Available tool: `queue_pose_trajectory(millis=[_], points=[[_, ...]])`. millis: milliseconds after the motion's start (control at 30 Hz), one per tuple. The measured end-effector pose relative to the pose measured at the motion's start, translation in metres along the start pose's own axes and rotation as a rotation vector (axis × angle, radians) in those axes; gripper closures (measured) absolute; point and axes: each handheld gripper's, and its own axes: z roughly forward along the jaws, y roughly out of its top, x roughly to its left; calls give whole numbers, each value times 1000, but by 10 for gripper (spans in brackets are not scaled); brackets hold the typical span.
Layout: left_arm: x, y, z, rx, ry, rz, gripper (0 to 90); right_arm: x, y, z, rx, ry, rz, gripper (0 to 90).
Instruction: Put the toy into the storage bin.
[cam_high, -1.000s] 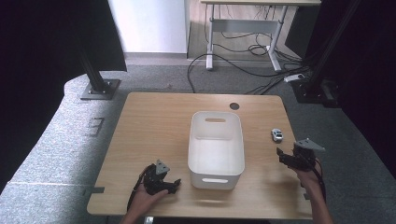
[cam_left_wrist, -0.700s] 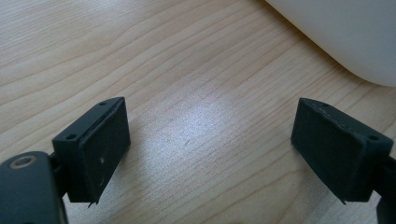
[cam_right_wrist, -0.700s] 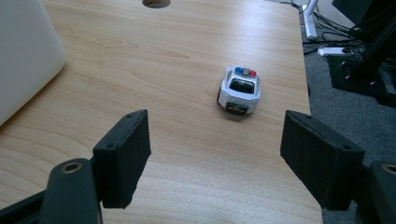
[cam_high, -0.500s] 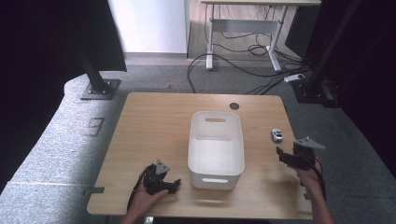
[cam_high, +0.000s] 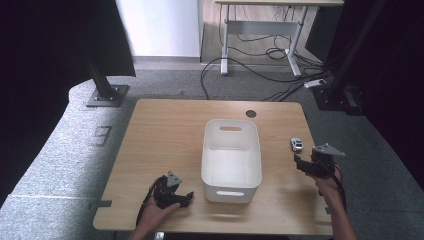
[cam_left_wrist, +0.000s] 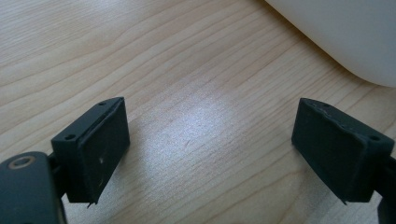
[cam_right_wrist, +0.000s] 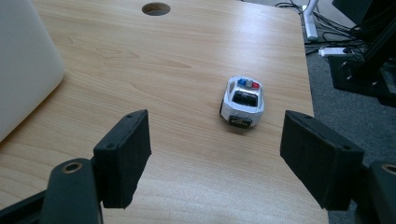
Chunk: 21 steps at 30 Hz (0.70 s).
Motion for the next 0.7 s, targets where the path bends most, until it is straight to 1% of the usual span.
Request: queue_pose_trajectory(millis=[267, 400, 533, 700], points=[[0, 0, 0, 0, 0, 0, 114, 0, 9, 3, -2, -10, 9, 249], [0, 0, 0, 0, 0, 1, 114, 0, 13, 6, 6, -17, 21, 250], [0, 0, 0, 0, 0, 0, 114, -2, 15, 10, 15, -15, 40, 250], [0, 0, 0, 2, 0, 2, 113, -2, 19, 14, 21, -13, 44, 248]])
